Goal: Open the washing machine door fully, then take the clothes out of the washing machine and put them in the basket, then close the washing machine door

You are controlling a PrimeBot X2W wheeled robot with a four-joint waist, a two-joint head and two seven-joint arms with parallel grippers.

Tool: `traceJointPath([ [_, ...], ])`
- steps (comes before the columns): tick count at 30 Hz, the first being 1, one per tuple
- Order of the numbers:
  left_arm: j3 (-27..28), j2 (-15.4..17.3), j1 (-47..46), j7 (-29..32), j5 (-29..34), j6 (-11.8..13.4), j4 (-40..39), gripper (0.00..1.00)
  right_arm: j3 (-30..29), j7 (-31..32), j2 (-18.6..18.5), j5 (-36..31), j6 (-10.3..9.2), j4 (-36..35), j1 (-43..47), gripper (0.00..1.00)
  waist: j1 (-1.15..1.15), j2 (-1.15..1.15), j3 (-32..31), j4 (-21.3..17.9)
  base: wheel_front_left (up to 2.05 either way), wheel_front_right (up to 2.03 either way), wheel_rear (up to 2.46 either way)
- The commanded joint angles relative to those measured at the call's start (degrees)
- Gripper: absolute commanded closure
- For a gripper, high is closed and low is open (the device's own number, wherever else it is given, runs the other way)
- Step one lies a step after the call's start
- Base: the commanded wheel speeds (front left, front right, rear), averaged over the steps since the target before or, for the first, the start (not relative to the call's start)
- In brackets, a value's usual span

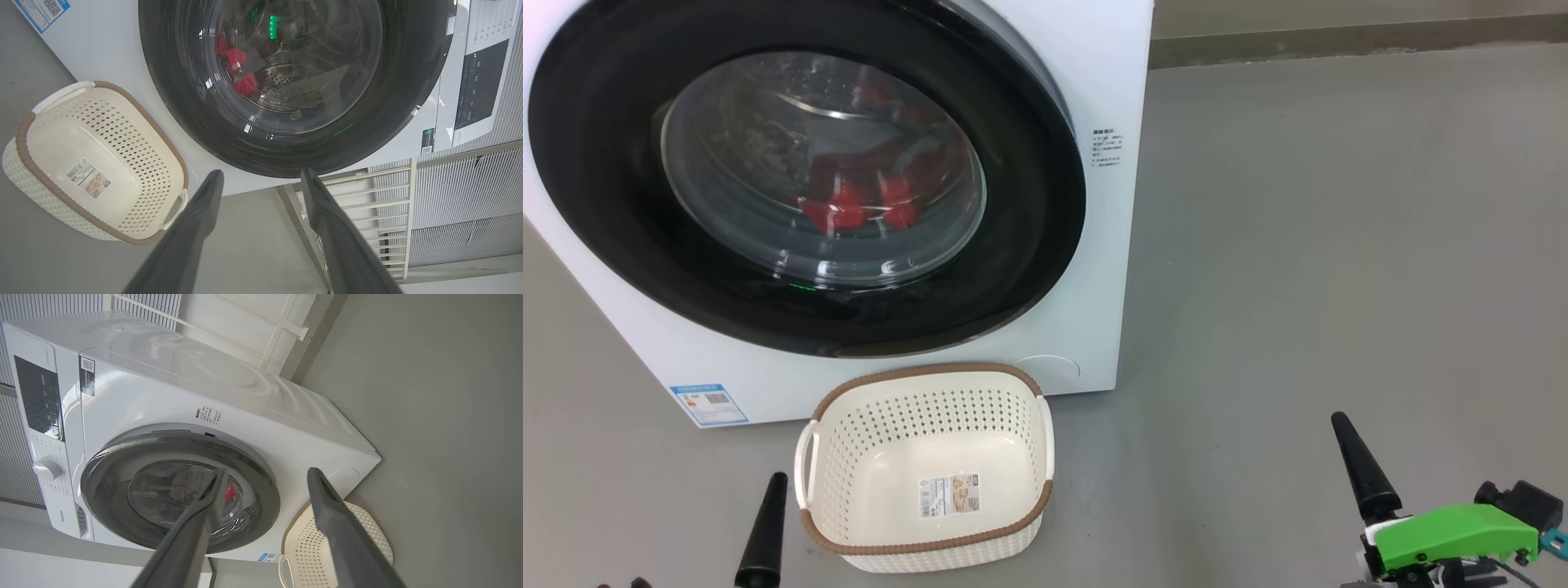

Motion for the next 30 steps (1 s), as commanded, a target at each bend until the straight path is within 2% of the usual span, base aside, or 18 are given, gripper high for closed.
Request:
traceJointPath([
  [1, 0.9, 0.8, -1.3, -0.7, 2.0, -0.1, -1.9, 0.00, 1.1, -0.8, -0.7, -2.4, -0.01, -1.6, -3.1, 0.00, -0.01, 0.00, 0.0, -0.1, 0.00, 0.00, 0.00],
  [21, 1.2, 0.9, -1.1, -3.9, 15.8, -0.2, -3.4, 0.00, 4.4, -4.0, -1.0, -15.7, -0.02, -1.7, -4.3, 0.00, -0.01, 0.00, -0.5, -0.6, 0.00, 0.00, 0.00],
  [30, 2.2, 1.0, -1.0, -5.6, 24.8, -0.2, -4.1, 0.00, 5.3, -5.7, -1.1, -23.4, -0.02, -2.0, -5.1, 0.00, -0.01, 0.00, -0.5, -0.9, 0.00, 0.00, 0.00],
])
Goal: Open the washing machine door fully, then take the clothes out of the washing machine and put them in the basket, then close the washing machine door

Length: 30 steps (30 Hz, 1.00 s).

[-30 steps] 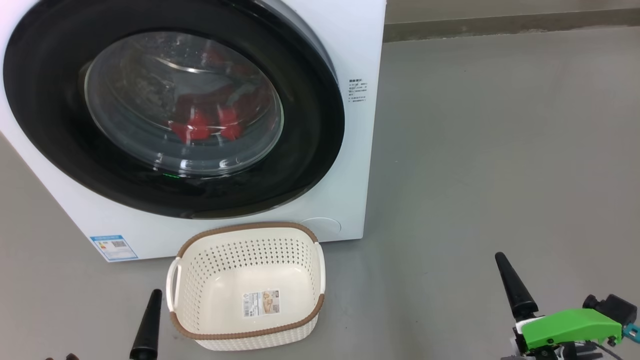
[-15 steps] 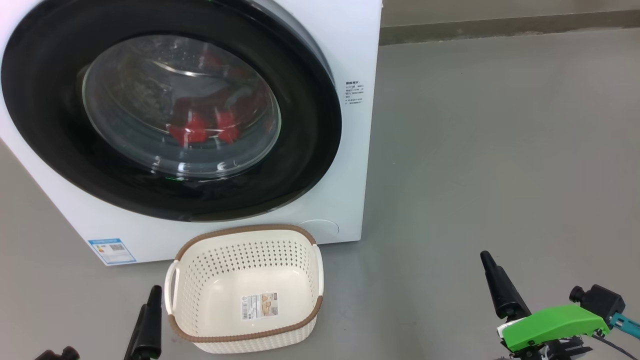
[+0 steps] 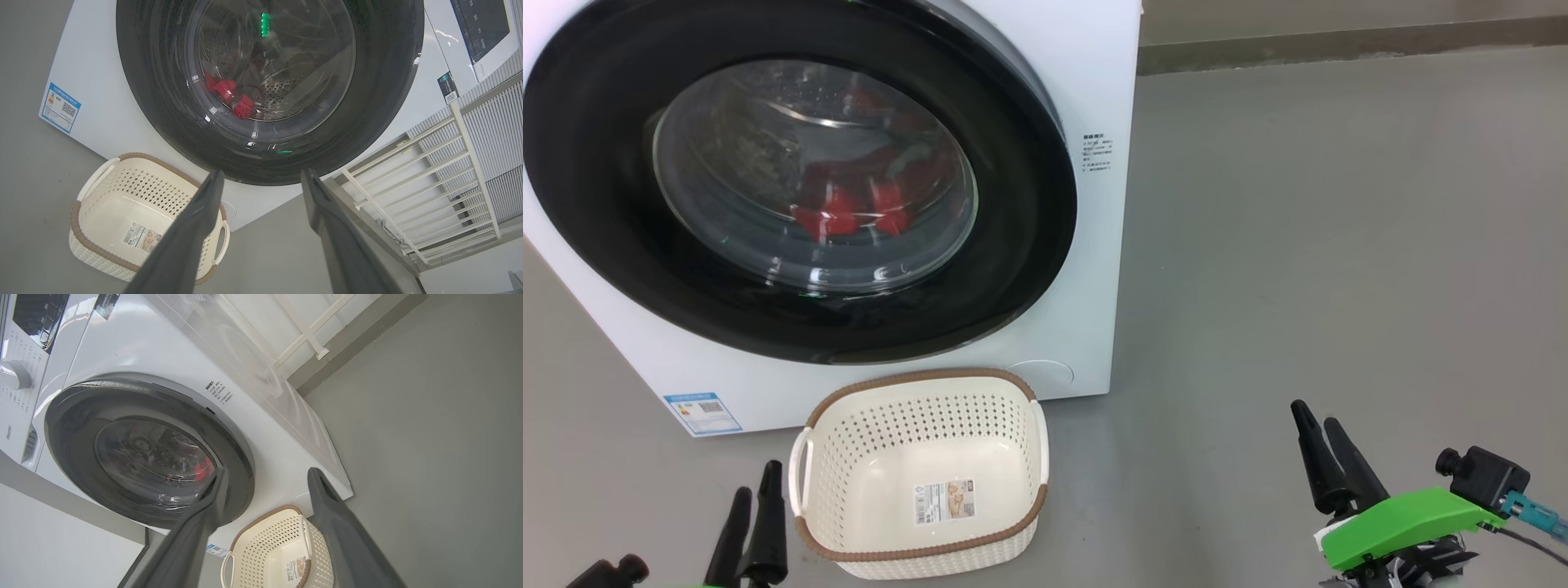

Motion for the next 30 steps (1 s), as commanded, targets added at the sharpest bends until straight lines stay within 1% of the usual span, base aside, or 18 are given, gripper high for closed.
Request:
traceJointPath([
  [1, 1.5, 1.0, -1.0, -0.8, 1.9, -0.2, -1.9, 0.00, 0.5, -0.9, -0.6, -2.1, -0.02, -1.9, -3.1, 0.00, -0.01, 0.00, 0.0, 0.0, 0.00, 0.00, 0.00],
  [14, 1.9, 1.1, -1.1, -3.0, 11.7, -0.3, -3.1, 0.00, 0.3, -3.0, -0.8, -12.4, -0.03, -4.4, -3.5, 0.00, -0.01, 0.00, 0.0, -0.4, 0.00, 0.00, 0.00],
  [30, 3.4, 1.2, -1.2, -5.5, 20.7, -0.3, -4.5, 0.00, 2.1, -5.6, -1.0, -22.0, -0.03, -5.2, -4.5, 0.00, -0.01, 0.00, -0.3, -0.7, 0.00, 0.00, 0.00],
])
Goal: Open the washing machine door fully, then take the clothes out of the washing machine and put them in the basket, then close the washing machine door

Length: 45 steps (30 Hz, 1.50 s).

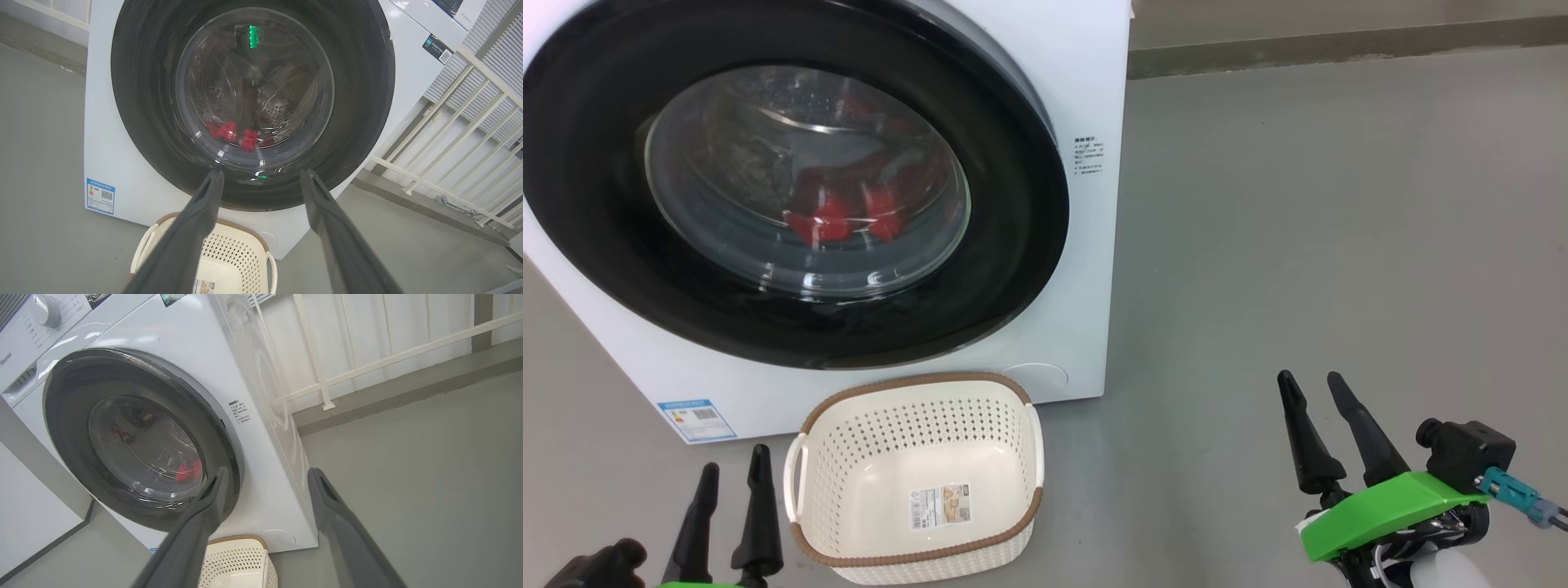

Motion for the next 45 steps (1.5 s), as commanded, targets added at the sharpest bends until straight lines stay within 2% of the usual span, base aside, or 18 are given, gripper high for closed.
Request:
traceJointPath([
  [1, 1.7, 1.2, -1.2, -0.8, 2.1, -0.3, -1.9, 0.00, 1.4, -0.9, -0.6, -2.1, -0.03, -1.9, -3.1, 0.00, 0.00, 0.00, 0.0, 0.0, 0.00, 0.00, 0.00],
  [32, 2.6, 1.5, -0.3, -5.9, 22.7, -0.2, -4.7, 0.00, 3.9, -5.9, -1.0, -21.9, -0.04, -2.9, -4.0, 0.00, 0.00, 0.00, -1.2, -0.2, 0.00, 0.00, 0.00],
  [45, 2.3, 1.5, -0.2, -5.9, 23.0, -0.2, -4.7, 0.00, 3.7, -5.9, -1.0, -21.6, -0.04, -3.0, -3.5, 0.00, 0.00, 0.00, -0.8, 0.2, 0.00, 0.00, 0.00],
])
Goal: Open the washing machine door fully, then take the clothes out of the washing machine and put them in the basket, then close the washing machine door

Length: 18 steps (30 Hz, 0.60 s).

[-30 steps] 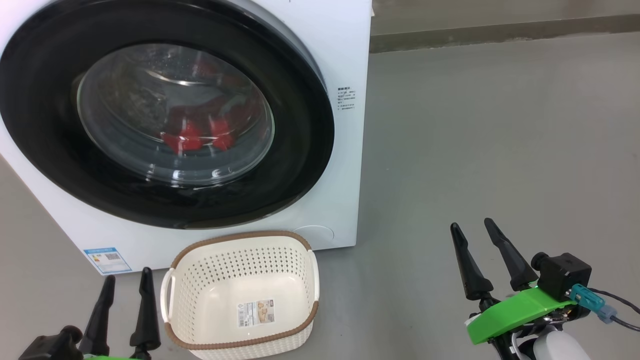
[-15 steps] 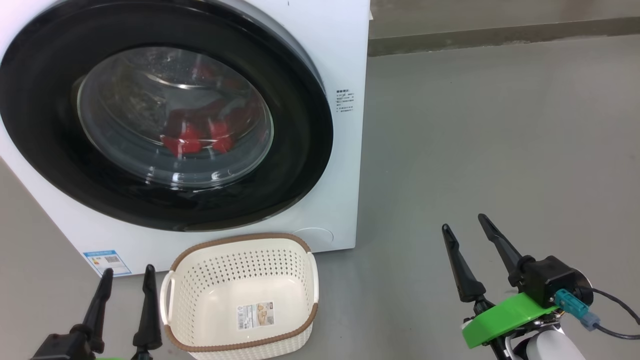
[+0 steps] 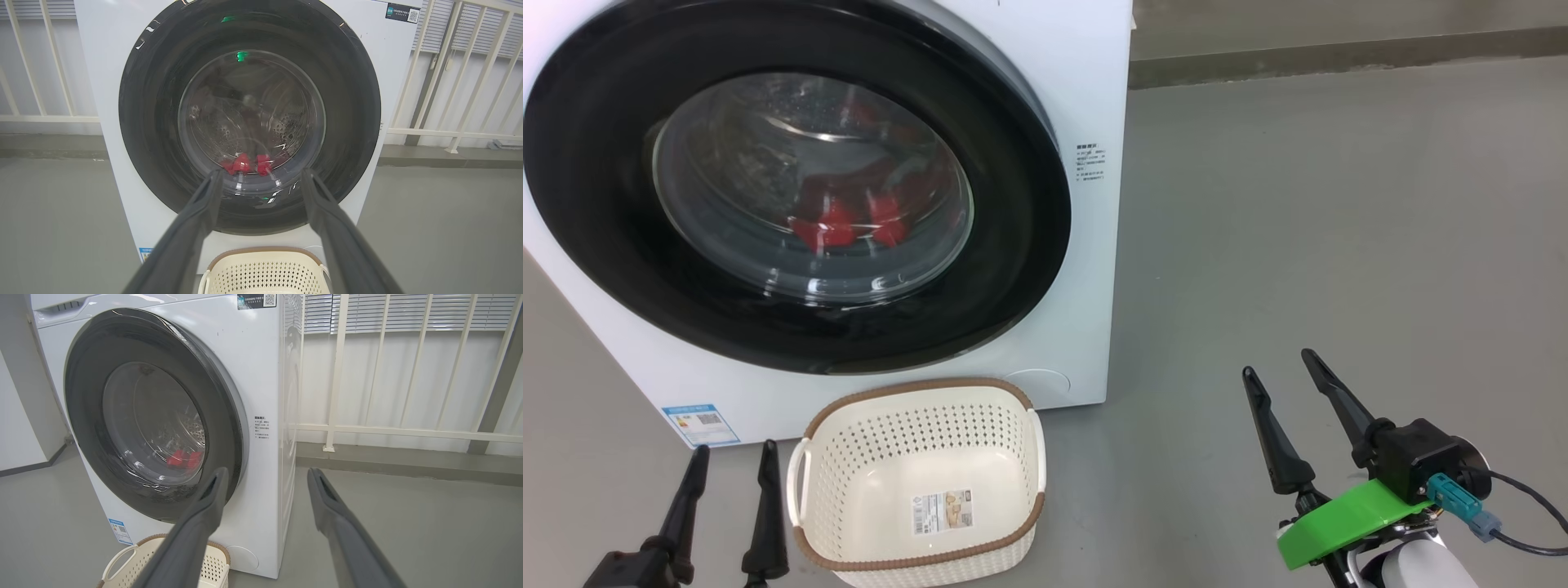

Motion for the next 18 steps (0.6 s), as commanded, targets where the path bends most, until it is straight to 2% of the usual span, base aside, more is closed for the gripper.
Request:
traceJointPath([
  [1, 1.8, 1.0, -1.2, -0.7, 0.8, -0.1, -1.7, 0.00, 1.3, -0.5, -0.4, -0.3, -0.04, -1.6, -2.3, 0.00, 0.00, 0.00, 0.1, 0.1, 0.00, 0.00, 0.00],
  [2, 1.7, 1.0, -1.2, -0.7, 0.9, -0.1, -1.7, 0.00, 1.4, -0.5, -0.4, -0.2, -0.04, -1.4, -2.3, 0.08, 0.00, 0.00, 0.2, 0.1, 0.00, 0.00, 0.00],
  [3, 1.7, 1.0, -1.2, -0.7, 0.9, -0.1, -1.7, 0.00, 1.5, -0.5, -0.4, 0.1, -0.04, -1.2, -2.4, 0.62, 0.00, 0.00, 0.3, 0.1, 0.00, 0.00, 0.00],
  [4, 1.6, 1.0, -1.2, -0.7, 1.0, -0.1, -1.8, 0.00, 1.6, -0.5, -0.4, 0.6, -0.04, -0.8, -2.6, 0.84, 0.00, 0.00, 0.4, 0.1, 0.00, 0.00, 0.00],
  [5, 1.6, 1.0, -1.3, -0.7, 1.0, 0.0, -1.9, 0.00, 1.7, -0.5, -0.4, 1.2, -0.04, -0.6, -3.0, 1.00, 0.00, 0.00, 0.6, 0.2, 0.00, 0.00, 0.00],
  [18, -0.2, 1.0, -3.9, -0.7, 1.4, 0.0, -4.2, 0.00, 0.9, -0.5, -0.4, 16.1, -0.04, 5.8, -12.2, 1.00, 0.00, 0.00, 5.5, 2.4, 0.00, 0.00, 0.00],
])
